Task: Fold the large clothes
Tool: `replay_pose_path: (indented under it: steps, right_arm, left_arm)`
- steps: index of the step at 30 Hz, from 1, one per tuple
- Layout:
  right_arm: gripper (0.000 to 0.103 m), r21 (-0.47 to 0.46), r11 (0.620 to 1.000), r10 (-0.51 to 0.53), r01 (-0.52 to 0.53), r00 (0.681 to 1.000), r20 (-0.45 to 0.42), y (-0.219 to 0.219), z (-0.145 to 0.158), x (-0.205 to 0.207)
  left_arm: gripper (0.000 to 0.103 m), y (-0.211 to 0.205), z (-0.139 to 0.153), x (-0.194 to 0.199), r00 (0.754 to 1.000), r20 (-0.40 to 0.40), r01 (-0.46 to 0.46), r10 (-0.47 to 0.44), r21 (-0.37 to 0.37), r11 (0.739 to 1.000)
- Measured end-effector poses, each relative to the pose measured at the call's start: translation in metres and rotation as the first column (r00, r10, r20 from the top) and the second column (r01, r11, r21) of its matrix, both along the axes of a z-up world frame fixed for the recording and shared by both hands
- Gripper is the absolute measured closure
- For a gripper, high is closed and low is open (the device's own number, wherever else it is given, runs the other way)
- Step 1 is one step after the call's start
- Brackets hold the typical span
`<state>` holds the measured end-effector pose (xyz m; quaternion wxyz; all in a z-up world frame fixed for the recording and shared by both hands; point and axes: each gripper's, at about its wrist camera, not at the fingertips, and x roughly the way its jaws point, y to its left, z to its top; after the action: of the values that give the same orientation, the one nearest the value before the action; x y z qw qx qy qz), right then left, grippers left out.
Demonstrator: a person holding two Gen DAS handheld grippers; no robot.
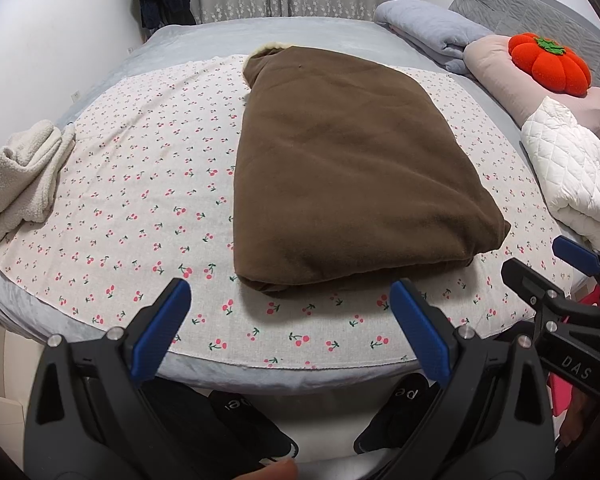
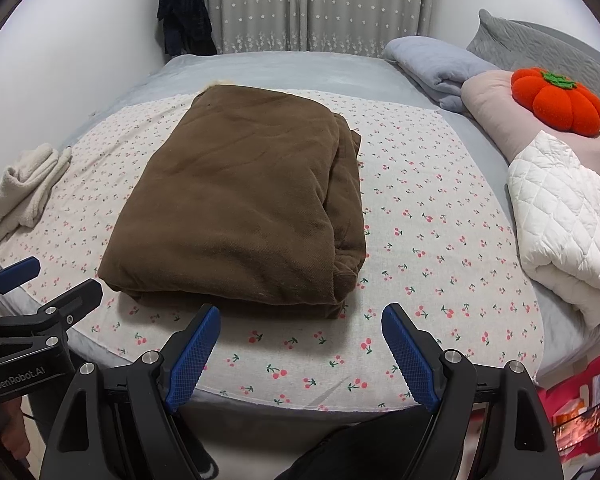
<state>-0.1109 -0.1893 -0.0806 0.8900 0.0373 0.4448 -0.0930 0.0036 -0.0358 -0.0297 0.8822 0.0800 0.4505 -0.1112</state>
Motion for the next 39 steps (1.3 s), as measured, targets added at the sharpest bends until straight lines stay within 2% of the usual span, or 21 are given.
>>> replay_pose_path:
  steps: [39]
  right_arm:
    - [0.018,-0.001,1.000,0.002,-0.002,1.000,-0.011,0.0054,0.0010,0.0004]
  left_arm:
    - [0.003,0.0061,-0.0050,0.0039,1.000,-0.022,0.001,-0.001,-0.012,1.000]
